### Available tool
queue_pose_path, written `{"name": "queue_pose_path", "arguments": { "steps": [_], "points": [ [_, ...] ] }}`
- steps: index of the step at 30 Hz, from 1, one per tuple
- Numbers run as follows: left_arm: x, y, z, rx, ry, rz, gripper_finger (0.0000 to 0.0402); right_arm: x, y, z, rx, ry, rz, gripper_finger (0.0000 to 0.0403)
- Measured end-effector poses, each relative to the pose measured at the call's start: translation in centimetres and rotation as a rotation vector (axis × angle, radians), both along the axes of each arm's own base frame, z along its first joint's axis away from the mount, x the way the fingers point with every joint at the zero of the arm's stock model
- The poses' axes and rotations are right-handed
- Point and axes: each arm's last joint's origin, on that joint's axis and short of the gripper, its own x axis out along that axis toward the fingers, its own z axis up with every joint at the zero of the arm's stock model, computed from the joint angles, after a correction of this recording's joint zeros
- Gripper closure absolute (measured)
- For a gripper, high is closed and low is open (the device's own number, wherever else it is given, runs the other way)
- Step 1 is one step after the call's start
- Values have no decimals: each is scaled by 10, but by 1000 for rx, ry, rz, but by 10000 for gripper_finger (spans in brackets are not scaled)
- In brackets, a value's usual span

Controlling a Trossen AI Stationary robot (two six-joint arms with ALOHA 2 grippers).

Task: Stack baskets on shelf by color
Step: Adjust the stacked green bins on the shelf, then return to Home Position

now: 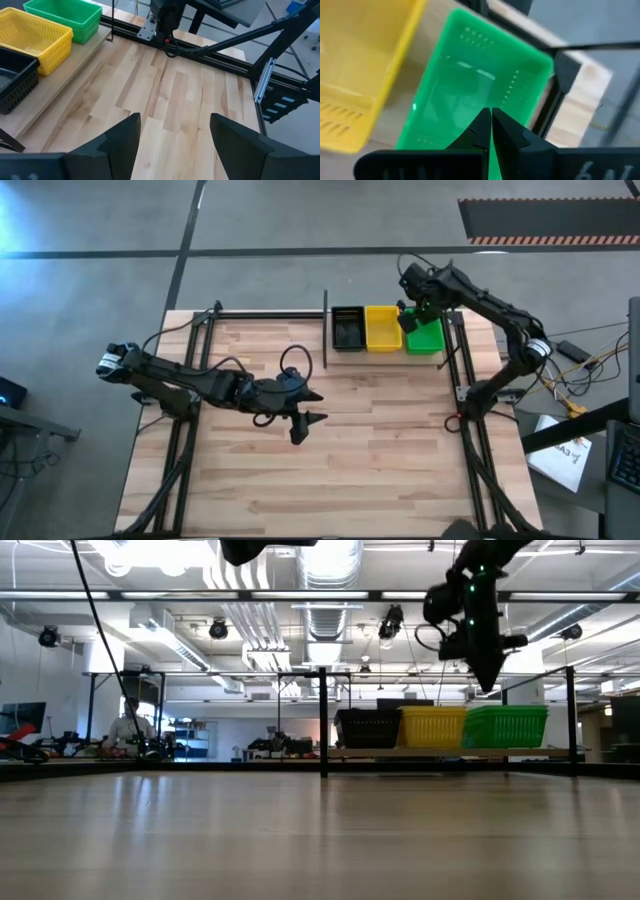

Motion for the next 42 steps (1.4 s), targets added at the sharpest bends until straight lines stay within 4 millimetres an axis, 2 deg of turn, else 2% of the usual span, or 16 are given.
{"name": "queue_pose_path", "arguments": {
  "steps": [4,8,14,35,38,42],
  "points": [
    [0,0,0,1,3,0,178,0,-10,-23,70,-89,-19,394],
    [0,0,0,-7,1,3,178,5,-15,-42,86,-100,-20,394],
    [0,0,0,-23,-1,11,178,11,-22,-49,66,-116,-15,394],
    [1,3,1,-17,-11,33,178,17,-30,-46,-6,-214,-25,394],
    [1,3,1,-17,-12,34,178,14,-26,-36,-30,-231,-23,394],
    [1,3,1,-13,-12,32,178,7,-11,-10,-97,-274,38,394]
  ]
}}
